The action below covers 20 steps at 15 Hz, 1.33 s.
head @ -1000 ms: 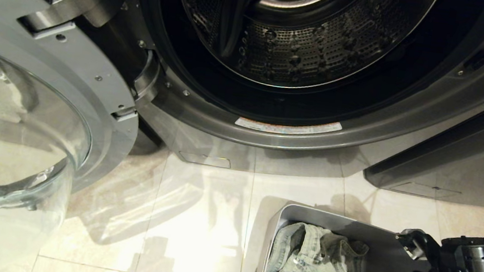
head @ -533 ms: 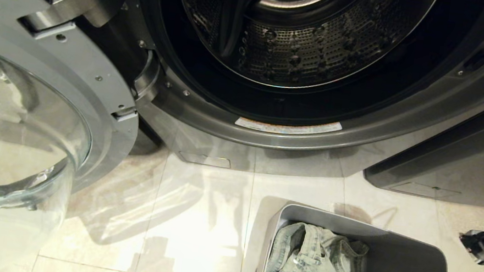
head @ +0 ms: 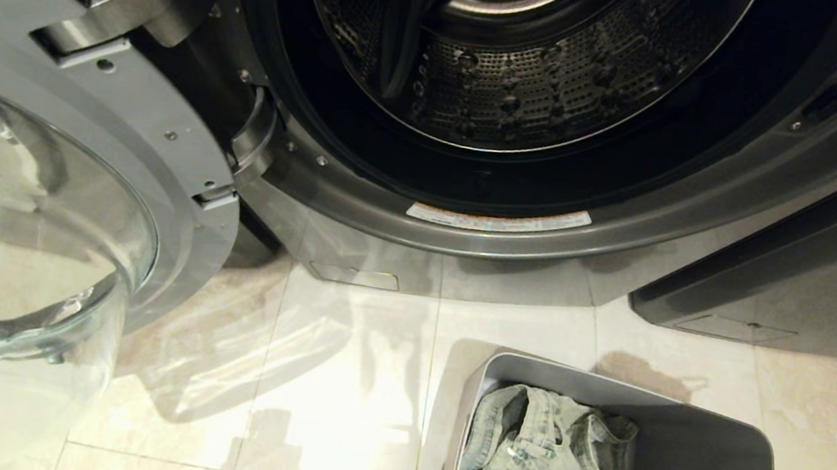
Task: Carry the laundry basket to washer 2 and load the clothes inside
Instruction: Place the clothes into the washing machine
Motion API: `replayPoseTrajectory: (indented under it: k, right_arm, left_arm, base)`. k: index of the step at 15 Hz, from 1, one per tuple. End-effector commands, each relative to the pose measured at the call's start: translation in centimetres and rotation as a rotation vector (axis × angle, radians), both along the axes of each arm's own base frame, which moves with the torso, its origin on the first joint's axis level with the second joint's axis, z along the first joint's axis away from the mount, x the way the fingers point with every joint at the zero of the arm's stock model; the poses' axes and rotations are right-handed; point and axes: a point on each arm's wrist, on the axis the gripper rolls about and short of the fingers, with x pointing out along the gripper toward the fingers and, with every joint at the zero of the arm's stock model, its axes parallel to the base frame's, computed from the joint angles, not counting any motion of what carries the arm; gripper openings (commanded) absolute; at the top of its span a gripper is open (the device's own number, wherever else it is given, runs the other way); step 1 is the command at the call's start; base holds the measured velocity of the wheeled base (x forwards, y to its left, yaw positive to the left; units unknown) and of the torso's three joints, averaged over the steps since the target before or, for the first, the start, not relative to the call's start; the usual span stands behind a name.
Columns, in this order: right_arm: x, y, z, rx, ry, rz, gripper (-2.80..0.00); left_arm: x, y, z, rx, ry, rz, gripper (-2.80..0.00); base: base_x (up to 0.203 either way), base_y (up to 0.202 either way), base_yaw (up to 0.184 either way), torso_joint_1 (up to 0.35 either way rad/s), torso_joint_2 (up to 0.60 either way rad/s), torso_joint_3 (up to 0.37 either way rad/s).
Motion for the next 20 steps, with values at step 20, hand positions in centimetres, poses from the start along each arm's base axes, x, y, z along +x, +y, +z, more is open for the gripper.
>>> replayPoseTrajectory:
  k: [20]
  right_arm:
    - [2.1,1.5,-7.8,0.257,0.101,0.237,-2.80]
  left_arm:
    - [0.0,0.0,0.0,0.000,0.001,0.001,-2.80]
  base:
    - [0.000,0.000,0.000,0.000,0.00,0.000]
